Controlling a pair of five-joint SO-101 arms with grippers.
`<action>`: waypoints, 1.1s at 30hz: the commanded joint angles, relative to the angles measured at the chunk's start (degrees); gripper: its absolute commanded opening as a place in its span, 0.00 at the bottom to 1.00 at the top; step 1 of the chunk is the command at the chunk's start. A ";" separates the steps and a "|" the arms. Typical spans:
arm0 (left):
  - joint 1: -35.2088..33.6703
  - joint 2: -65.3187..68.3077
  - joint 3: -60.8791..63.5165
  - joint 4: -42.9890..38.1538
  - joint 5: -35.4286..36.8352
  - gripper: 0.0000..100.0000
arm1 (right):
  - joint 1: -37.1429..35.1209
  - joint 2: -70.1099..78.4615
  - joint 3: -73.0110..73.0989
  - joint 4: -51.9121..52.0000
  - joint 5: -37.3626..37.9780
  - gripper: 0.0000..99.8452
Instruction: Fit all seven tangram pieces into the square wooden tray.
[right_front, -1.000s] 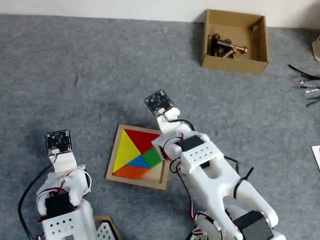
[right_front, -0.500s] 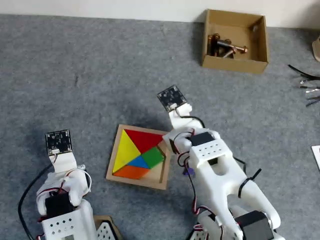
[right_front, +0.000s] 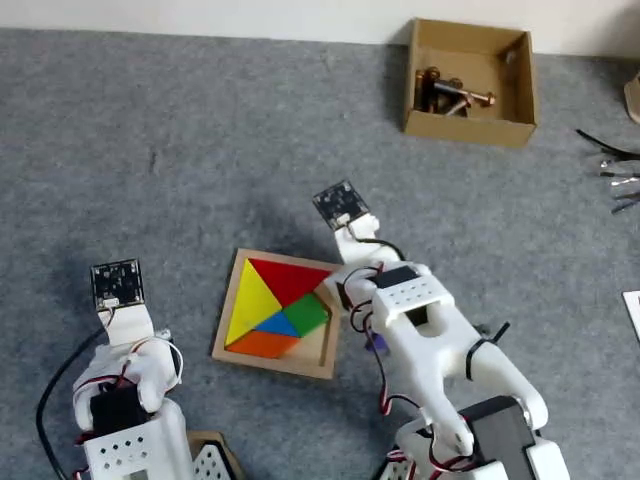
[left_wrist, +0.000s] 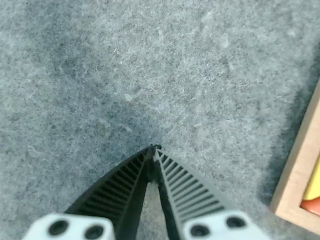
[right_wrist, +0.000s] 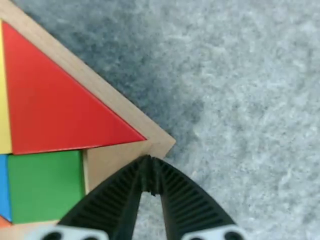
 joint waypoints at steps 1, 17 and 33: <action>-0.75 -0.31 1.10 0.18 0.62 0.01 | -1.54 0.75 -0.66 -1.01 0.70 0.00; -0.75 -0.31 1.10 0.18 0.62 0.01 | -7.52 -6.64 0.13 4.53 0.70 0.00; -0.75 -0.31 1.10 0.18 0.62 0.01 | -7.25 -7.25 -0.13 4.62 0.70 0.00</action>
